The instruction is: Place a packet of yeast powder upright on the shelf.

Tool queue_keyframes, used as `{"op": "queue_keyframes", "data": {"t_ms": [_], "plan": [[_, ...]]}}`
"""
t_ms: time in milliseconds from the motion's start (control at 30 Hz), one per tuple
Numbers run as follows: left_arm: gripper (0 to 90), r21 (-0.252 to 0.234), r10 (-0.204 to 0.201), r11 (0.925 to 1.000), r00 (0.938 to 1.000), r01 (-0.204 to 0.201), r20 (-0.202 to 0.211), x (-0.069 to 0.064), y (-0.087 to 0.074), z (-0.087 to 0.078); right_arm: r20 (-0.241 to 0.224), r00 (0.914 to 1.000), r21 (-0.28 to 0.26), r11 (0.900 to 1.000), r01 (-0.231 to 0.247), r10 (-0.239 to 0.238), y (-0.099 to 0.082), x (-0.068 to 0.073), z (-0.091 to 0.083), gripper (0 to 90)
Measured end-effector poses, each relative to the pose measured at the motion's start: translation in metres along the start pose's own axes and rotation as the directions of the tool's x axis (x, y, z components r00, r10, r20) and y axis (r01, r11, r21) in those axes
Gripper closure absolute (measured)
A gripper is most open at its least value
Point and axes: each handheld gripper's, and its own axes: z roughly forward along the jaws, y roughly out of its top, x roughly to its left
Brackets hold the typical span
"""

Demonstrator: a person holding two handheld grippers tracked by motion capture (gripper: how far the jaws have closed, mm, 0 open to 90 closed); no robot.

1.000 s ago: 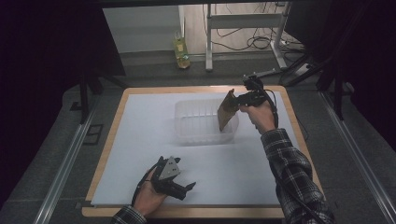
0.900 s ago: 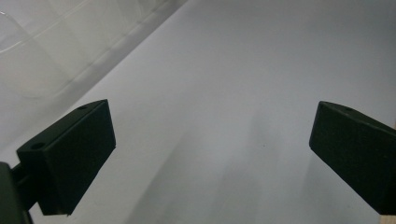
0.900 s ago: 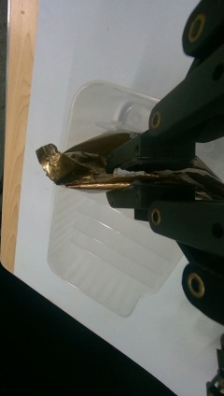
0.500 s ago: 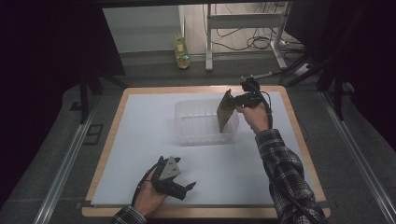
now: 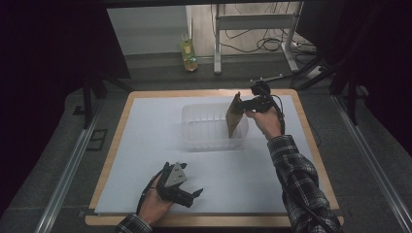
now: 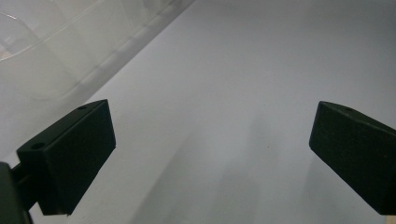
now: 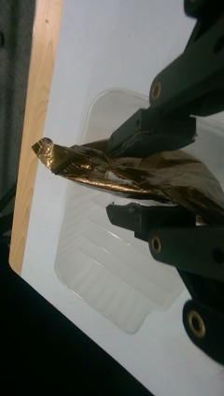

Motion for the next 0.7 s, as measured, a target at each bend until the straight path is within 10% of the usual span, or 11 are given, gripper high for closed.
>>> {"op": "queue_keyframes", "data": {"t_ms": [700], "plan": [[0.3,0.002,0.006,1.0,1.0,-0.006,-0.002,0.0,0.0,0.0,0.006,0.9909,-0.026,0.9905,0.135,-0.135,-0.008,0.009,-0.019,33.0]]}}
